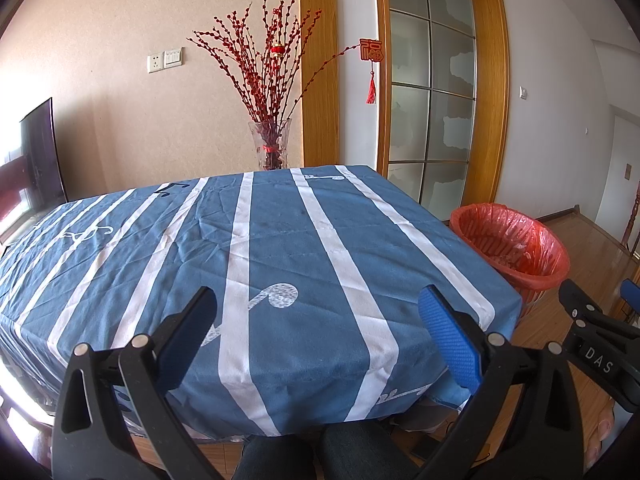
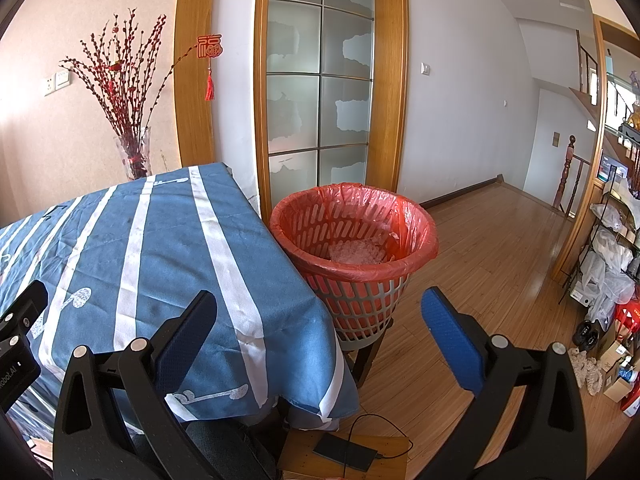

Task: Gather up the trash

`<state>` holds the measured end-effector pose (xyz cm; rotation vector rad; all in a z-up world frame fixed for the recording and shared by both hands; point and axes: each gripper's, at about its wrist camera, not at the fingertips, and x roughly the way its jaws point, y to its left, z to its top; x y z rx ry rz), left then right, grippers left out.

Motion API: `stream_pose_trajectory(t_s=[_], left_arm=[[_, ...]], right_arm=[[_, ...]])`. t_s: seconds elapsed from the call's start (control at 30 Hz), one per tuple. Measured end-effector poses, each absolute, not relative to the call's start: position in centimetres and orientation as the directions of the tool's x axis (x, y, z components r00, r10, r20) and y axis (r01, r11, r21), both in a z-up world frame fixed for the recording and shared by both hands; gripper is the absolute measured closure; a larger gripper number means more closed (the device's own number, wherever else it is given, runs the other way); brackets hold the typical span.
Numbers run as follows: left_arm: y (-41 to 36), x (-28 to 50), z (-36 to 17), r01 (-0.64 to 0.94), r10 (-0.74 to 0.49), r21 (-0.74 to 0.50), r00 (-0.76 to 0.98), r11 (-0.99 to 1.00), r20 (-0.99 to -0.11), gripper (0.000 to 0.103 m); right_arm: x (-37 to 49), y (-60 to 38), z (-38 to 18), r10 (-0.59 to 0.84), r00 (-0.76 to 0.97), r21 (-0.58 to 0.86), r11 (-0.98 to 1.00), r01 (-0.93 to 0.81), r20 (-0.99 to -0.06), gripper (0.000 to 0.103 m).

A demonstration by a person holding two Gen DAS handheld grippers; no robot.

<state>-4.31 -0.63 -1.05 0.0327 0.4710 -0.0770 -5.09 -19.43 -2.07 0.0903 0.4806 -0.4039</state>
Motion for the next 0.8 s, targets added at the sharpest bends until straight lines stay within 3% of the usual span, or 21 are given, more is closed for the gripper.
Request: stream_pose_trajectory(t_s=[0.8], left_arm=[[-0.68, -4.42, -1.05, 0.082, -0.066, 0.014, 0.888, 0.997, -0.455, 0.004]], right_arm=[[-5.18, -19.37, -2.07, -0.356, 0.809, -0.009, 0.917, 0.398, -0.468, 0.002]])
